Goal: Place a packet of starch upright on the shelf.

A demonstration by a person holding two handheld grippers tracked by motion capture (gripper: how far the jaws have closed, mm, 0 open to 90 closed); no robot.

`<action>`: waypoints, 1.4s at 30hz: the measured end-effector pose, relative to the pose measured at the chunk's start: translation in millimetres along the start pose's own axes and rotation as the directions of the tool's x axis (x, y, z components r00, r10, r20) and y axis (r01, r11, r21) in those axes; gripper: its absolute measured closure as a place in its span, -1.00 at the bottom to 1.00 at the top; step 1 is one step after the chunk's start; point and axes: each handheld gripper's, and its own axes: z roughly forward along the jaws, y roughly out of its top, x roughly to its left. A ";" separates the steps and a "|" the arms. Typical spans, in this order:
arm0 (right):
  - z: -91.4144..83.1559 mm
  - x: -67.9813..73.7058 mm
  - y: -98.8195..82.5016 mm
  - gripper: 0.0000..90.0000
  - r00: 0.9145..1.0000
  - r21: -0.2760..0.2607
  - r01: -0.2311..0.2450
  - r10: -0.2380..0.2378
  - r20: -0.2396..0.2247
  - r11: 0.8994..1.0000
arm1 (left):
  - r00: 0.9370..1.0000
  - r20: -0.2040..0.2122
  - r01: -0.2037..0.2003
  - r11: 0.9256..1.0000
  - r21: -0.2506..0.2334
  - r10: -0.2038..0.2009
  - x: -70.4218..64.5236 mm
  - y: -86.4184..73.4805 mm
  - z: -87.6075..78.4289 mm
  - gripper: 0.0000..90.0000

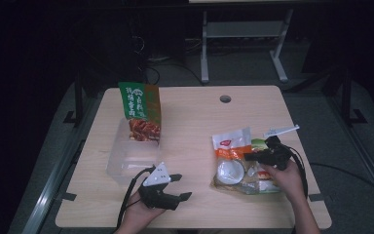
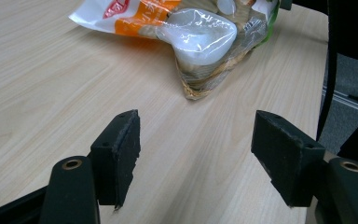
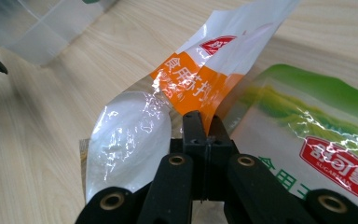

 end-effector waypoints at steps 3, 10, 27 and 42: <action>-3.2 4.6 1.7 0.99 1.000 -0.026 0.023 -0.023 -0.003 0.999 | 1.000 0.001 0.002 1.000 0.001 -0.002 -0.2 0.0 0.4 -0.28; -9.8 18.0 6.9 1.00 0.997 -0.061 0.079 -0.079 -0.007 0.995 | 1.000 0.005 0.003 1.000 0.006 -0.003 -0.7 0.3 3.2 -0.28; -28.2 53.0 17.2 1.00 0.979 -0.181 0.193 -0.202 -0.033 0.964 | 0.999 0.034 0.026 1.000 0.002 -0.026 1.7 17.5 21.3 -0.27; -27.0 60.0 18.2 1.00 0.968 -0.212 0.232 -0.247 -0.044 0.949 | 0.992 0.053 0.113 0.993 -0.023 -0.112 17.5 38.1 59.1 -0.29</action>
